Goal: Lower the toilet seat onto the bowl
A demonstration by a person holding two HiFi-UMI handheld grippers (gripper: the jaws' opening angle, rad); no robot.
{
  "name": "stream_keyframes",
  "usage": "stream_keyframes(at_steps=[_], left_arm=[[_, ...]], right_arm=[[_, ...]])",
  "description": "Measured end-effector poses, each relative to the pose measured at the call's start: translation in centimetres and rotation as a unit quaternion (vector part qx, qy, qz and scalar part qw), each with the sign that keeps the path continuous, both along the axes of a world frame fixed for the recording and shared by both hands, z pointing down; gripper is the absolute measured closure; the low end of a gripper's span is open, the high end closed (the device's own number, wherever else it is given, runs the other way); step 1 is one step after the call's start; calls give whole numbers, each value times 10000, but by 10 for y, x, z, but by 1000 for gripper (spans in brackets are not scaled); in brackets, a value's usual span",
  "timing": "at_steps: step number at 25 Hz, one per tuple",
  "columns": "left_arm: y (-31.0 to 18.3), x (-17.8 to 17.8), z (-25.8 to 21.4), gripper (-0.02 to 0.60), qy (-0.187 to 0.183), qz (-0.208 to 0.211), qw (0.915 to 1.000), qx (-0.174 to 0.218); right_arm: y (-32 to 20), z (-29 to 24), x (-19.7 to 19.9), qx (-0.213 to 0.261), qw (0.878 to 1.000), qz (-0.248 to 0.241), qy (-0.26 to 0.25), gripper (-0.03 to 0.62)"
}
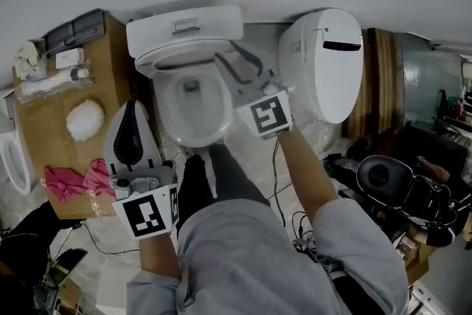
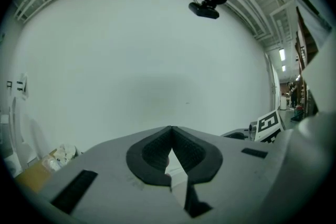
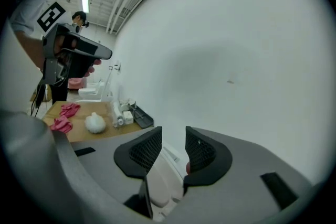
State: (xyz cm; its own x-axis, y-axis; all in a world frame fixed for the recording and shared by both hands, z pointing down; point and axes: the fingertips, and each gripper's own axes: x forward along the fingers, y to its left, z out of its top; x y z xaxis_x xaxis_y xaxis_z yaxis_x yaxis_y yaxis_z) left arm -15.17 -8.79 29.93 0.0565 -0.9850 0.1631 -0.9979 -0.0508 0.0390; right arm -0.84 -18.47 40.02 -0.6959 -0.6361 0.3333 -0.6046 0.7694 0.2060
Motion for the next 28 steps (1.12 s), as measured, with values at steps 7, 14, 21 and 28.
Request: stream_keyframes(at_steps=[7, 14, 21, 28], left_arm=[[-5, -8, 21, 580, 118, -75, 9998, -170], [-2, -13, 47, 581, 166, -152, 9991, -362], [-2, -19, 63, 580, 196, -215, 9984, -494], [-3, -26, 71, 581, 198, -279, 9979, -541]], right_arm=[[-12, 38, -6, -146, 9994, -173, 280, 474], [-20, 77, -12, -267, 9971, -363, 617, 459], [-27, 105, -15, -364, 9937, -531, 918, 444], [-28, 126, -18, -502, 9910, -573, 1097, 442]])
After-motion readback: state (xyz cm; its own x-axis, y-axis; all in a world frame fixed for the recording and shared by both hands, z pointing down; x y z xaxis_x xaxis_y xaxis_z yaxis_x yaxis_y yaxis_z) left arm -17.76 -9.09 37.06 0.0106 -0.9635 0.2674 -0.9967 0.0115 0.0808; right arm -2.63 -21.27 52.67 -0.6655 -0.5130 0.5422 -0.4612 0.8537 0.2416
